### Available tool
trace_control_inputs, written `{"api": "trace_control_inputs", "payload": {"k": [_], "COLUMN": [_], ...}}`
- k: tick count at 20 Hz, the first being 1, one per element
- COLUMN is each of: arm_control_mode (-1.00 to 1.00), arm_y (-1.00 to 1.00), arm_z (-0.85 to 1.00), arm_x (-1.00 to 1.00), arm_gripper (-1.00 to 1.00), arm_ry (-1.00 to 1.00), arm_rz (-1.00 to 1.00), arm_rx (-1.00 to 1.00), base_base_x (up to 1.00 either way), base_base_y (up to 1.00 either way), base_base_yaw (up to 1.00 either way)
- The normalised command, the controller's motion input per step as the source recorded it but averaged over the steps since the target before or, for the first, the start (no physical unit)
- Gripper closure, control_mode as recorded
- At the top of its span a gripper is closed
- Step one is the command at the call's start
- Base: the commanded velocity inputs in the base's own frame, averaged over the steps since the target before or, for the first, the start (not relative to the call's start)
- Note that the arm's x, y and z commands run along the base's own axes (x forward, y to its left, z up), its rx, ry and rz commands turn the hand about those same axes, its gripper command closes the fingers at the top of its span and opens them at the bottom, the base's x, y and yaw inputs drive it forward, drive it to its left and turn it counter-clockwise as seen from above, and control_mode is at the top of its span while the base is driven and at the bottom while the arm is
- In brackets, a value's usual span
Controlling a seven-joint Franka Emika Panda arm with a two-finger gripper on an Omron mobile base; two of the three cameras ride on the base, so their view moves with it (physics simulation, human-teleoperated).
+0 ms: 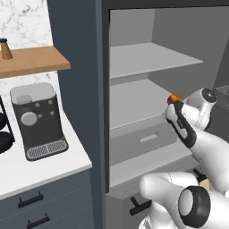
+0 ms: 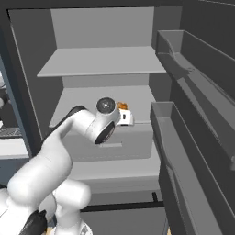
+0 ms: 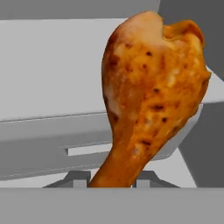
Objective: Place one avocado and one chicken drumstick in each tupperware on the nearby counter, to pack two identical lunches.
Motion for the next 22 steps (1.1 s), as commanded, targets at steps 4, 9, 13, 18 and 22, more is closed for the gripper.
{"api": "trace_control_inputs", "payload": {"k": [4,9,13,18,22], "arm_control_mode": [-1.00,-1.00,-1.00,-1.00,-1.00], "arm_y": [0.14,0.20,0.54,0.36,0.00], "arm_z": [0.98,0.63,0.07,-0.13,-0.03], "arm_x": [-0.86,-0.84,-0.93,-0.84,-0.32], "arm_gripper": [1.00,1.00,1.00,1.00,1.00], "arm_ry": [0.03,0.19,0.21,0.00,-0.01], "arm_rz": [0.15,0.11,0.05,-0.09,-0.07], "arm_rx": [0.00,-0.07,-0.20,-0.14,-0.04], "base_base_x": [0.00,0.00,0.00,0.00,0.00], "base_base_y": [0.00,0.00,0.00,0.00,0.00], "base_base_yaw": [0.00,0.00,0.00,0.00,0.00]}}
